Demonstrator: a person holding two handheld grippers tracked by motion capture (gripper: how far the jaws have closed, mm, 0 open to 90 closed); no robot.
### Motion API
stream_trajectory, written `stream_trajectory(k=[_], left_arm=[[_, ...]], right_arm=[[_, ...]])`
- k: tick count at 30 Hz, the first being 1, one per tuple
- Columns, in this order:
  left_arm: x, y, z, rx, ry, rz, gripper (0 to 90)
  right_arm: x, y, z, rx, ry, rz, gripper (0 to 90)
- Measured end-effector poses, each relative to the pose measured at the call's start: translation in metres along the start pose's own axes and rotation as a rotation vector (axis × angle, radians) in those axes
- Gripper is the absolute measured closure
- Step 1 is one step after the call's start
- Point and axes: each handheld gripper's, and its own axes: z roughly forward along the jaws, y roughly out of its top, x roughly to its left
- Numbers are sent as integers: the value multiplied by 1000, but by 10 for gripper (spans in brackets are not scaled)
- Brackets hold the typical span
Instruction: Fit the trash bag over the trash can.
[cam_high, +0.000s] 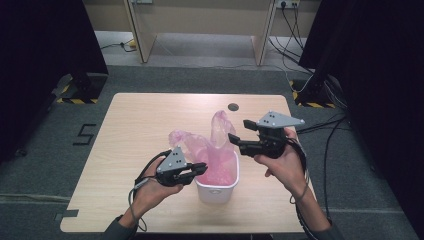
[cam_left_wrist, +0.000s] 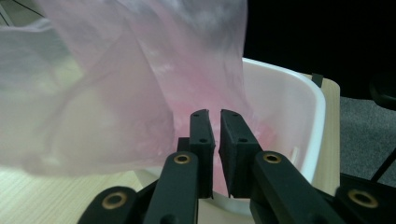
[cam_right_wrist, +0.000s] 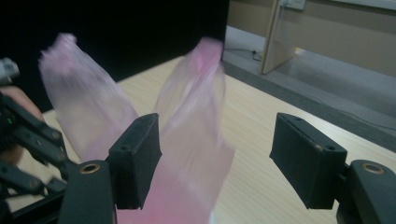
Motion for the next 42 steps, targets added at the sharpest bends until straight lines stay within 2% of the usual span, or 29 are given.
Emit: stream_trajectory(k=[3,5,6,9,11,12,13,15,16,17,21,22,23,25,28,29,30,31,33,34,38,40,41,42], left_arm=[[0,0,-1,-3,0,1,813],[0,0,-3,-3,-3,0,803],[1,-1,-5,-1,1,-5,770],[1,-3,-13,-14,15,-26,696],[2,-2,-22,-29,36,-42,608],[2,-2,-22,-29,36,-42,595],[1,2,-33,-49,72,-45,568],[0,5,-37,-61,84,-50,528],[-1,13,-42,-89,104,-50,523],[-1,17,-43,-93,119,-48,514],[-2,30,-39,-107,131,-32,507],[-3,36,-33,-82,148,-43,501],[-3,36,-33,-82,148,-43,479],[0,40,-23,-90,169,-69,476],[3,41,-20,-106,178,-76,594],[5,41,-20,-146,173,-63,594],[6,39,-20,-160,161,-52,780],[6,39,-20,-160,161,-52,833],[6,36,-24,-153,134,-31,862],[5,34,-27,-158,115,-37,884],[-2,17,-44,-176,-18,-55,897],[-7,8,-49,-162,-65,-56,898],[-7,8,-49,-162,-65,-56,898],[-12,-2,-52,-140,-102,-52,898]], right_arm=[[1,9,4,-15,17,5,335],[4,15,9,-12,25,-15,374],[6,15,14,13,36,-33,449],[6,5,19,49,50,-58,572],[5,-3,18,56,59,-45,624],[5,-7,18,57,62,-43,645],[4,-10,17,62,63,-43,657],[4,-12,16,65,62,-41,664],[5,-16,15,67,68,-36,674],[6,-17,15,67,72,-36,679],[11,-18,15,60,86,-39,684],[16,-17,13,52,95,-42,689],[17,-17,12,49,99,-47,692],[21,-16,10,43,108,-59,698],[24,-16,6,34,114,-63,705],[25,-16,5,34,116,-65,708],[26,-19,1,30,120,-69,713],[26,-19,1,30,120,-69,713],[25,-24,-4,24,117,-59,718],[23,-27,-8,22,111,-51,725],[18,-46,-24,15,87,-29,779],[19,-57,-31,20,77,-28,791],[19,-57,-31,20,77,-28,791],[22,-65,-38,20,71,-25,801]])
